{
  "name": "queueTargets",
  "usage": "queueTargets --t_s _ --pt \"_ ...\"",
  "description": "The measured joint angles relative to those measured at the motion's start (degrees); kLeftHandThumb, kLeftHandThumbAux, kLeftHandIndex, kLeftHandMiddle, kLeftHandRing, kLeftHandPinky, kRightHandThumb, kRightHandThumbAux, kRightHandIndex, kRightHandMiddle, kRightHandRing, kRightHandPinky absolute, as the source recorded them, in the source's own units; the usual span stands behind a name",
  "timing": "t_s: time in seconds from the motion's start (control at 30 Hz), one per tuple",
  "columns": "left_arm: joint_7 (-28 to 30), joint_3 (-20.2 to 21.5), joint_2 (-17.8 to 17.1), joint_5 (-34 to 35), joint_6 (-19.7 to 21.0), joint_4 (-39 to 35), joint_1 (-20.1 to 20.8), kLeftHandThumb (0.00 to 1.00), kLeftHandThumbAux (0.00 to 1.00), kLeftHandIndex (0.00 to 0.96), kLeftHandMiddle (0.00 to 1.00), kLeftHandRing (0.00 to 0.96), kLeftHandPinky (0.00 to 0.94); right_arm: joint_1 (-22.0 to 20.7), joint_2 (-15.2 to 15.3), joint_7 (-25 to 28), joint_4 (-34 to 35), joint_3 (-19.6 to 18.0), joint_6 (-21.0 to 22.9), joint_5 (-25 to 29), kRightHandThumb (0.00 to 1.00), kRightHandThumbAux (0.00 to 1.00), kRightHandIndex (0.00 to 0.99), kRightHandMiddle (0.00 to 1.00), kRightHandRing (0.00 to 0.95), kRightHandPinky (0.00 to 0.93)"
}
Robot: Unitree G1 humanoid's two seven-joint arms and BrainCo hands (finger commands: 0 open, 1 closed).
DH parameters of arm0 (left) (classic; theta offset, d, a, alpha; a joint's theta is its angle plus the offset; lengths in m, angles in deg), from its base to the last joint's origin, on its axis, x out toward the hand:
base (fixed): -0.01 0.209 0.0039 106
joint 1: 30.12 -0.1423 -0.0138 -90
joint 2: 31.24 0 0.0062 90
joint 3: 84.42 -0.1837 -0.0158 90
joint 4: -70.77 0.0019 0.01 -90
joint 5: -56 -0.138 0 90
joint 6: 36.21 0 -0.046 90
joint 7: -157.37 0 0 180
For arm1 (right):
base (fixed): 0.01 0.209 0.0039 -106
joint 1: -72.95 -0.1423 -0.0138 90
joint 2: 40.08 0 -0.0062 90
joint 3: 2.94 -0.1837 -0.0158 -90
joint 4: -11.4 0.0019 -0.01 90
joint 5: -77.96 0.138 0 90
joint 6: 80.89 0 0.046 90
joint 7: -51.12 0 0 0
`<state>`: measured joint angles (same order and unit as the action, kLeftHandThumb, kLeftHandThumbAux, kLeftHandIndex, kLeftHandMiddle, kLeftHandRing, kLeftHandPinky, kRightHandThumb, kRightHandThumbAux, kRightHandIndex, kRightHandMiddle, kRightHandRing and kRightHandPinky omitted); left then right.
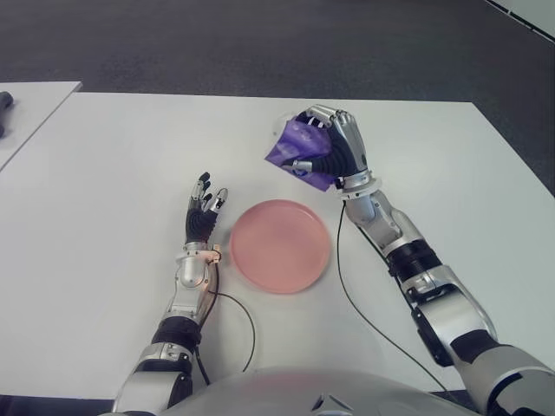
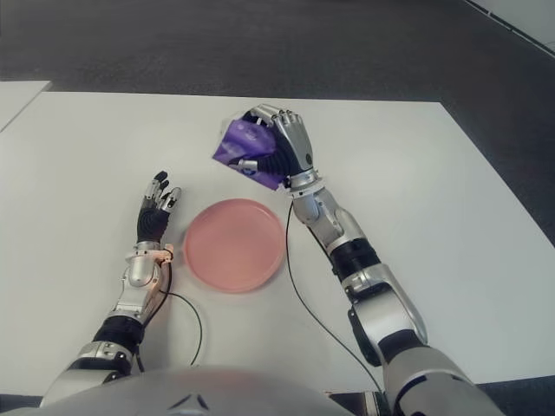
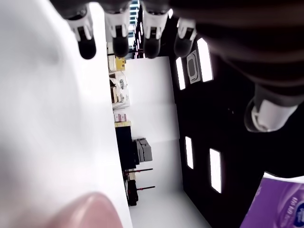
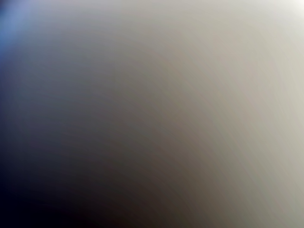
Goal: Put the tissue paper into the plate.
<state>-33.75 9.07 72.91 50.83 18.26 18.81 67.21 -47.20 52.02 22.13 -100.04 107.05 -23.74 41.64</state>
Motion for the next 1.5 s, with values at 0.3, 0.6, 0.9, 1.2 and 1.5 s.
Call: queueTargets --t_s 0.3,0.6,0.9,1.2,1.5 --pt "-1.30 0.03 0.14 -0.39 0.13 0.26 -0.10 0.000 0.458 0.000 0.000 0.000 0.000 6.51 0.85 5.96 8.48 1.52 -1.05 -2.95 0.855 0.678 0.398 0.529 0.829 0.821" --pt "-1.33 0.12 0.40 -0.14 -2.01 1.59 0.89 0.000 0.459 0.000 0.000 0.000 0.000 6.28 1.61 8.37 0.30 6.10 -7.97 -5.52 0.855 0.677 0.398 0.535 0.832 0.830" --pt "-1.50 0.01 0.44 -0.31 -2.29 1.63 0.94 0.000 0.442 0.000 0.000 0.000 0.000 5.37 1.08 10.25 -6.31 9.87 -12.18 -7.05 0.856 0.677 0.399 0.536 0.825 0.809" --pt "-1.50 -0.02 0.34 -0.36 -1.69 1.35 0.69 0.000 0.435 0.000 0.000 0.000 0.000 4.02 -0.16 10.64 -10.84 10.89 -13.37 -7.43 0.856 0.676 0.399 0.536 0.822 0.805" --pt "-1.50 -0.06 0.35 -0.33 -1.48 1.23 0.64 0.000 0.429 0.000 0.000 0.000 0.000 3.42 -0.29 10.55 -10.88 10.81 -11.01 -8.50 0.854 0.675 0.404 0.541 0.817 0.808"
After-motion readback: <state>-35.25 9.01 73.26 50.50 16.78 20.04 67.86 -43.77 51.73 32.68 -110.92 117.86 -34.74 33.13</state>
